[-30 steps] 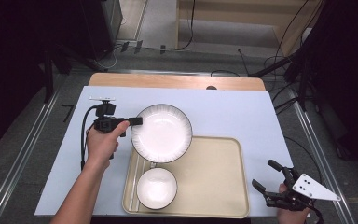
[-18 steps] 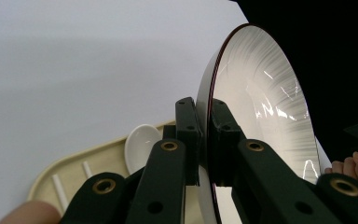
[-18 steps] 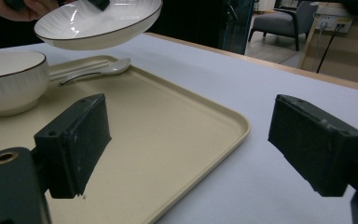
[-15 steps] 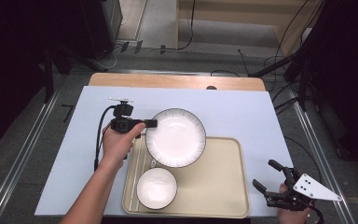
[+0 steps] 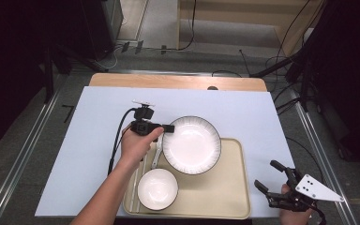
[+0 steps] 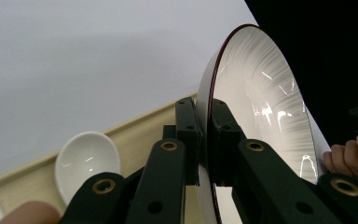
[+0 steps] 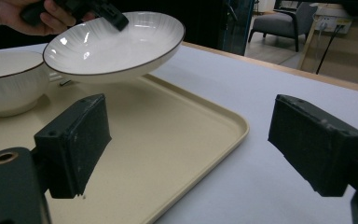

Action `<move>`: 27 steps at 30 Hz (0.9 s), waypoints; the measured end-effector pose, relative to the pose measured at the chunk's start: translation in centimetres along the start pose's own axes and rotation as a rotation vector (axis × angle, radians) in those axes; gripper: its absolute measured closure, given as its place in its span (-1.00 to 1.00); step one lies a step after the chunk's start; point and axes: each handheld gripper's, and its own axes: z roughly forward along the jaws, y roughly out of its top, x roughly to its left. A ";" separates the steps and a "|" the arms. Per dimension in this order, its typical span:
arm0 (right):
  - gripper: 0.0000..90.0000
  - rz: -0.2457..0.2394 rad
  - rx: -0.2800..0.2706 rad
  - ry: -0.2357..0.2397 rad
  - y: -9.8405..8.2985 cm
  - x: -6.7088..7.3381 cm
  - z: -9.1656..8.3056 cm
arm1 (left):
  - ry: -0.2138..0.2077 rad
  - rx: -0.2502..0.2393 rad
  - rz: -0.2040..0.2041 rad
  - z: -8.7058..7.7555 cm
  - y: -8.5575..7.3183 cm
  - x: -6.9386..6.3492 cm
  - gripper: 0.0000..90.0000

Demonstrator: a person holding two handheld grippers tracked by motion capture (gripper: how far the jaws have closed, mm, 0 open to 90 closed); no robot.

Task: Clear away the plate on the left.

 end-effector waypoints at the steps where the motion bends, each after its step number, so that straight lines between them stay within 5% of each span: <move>1: -0.71 0.000 0.000 0.000 0.0 0.0 0.0 | 0.000 0.000 0.000 0.0 0.0 0.0 0.89; 11: -0.71 -0.001 -0.001 0.000 0.0 -0.1 -0.1 | -0.028 0.062 0.010 2.7 -0.1 -0.4 0.89; 27: -0.71 -0.004 -0.004 -0.003 0.1 -0.2 -0.1 | -0.017 0.153 0.026 5.2 -0.3 -0.2 0.87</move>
